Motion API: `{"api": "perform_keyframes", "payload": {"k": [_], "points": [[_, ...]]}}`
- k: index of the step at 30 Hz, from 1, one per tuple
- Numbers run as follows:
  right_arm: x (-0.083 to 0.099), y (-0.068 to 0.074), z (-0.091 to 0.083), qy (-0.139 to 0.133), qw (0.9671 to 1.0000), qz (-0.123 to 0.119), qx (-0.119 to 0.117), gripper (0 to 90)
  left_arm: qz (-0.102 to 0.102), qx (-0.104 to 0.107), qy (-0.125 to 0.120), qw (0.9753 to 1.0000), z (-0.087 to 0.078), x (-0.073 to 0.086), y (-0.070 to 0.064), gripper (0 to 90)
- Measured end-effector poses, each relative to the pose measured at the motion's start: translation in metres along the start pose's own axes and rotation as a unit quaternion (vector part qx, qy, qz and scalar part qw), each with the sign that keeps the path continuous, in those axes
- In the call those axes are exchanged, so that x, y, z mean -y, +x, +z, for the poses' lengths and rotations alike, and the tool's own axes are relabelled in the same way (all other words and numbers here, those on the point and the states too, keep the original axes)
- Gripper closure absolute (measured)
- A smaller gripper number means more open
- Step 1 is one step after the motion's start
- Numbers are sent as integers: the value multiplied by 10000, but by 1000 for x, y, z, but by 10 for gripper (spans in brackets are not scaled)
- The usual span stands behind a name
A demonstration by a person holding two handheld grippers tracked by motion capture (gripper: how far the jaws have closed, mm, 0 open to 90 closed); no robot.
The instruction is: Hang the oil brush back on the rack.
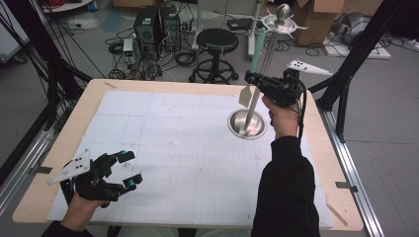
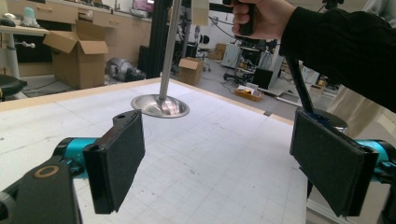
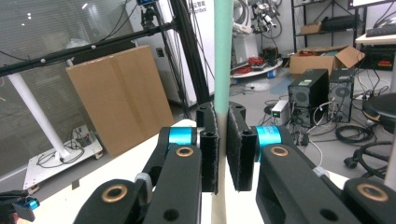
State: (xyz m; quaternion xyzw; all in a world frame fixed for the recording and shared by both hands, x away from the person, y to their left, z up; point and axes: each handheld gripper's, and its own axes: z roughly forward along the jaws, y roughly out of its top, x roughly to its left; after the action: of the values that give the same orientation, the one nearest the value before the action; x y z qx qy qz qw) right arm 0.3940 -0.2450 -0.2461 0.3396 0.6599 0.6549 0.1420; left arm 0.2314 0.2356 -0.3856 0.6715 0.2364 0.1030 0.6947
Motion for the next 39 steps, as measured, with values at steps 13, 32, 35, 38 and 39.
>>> {"api": "perform_keyframes", "payload": {"k": [13,32,35,38,39], "points": [[2,-7,-2,42,9997,153,204,844,2,6,-7,10000,-1,0,0,183],[70,14,-41,792,9803,-761,1638,177,-25,-269,25,9996,-3,3,7,183],[91,21,-55,816,9797,-853,1622,172,-51,-327,-10,9995,-4,3,7,180],[111,29,-69,853,9781,-993,1621,170,-62,-389,-30,9992,-5,3,8,173],[117,33,-73,860,9770,-1053,1640,170,-63,-408,-22,9991,-5,3,9,172]]}}
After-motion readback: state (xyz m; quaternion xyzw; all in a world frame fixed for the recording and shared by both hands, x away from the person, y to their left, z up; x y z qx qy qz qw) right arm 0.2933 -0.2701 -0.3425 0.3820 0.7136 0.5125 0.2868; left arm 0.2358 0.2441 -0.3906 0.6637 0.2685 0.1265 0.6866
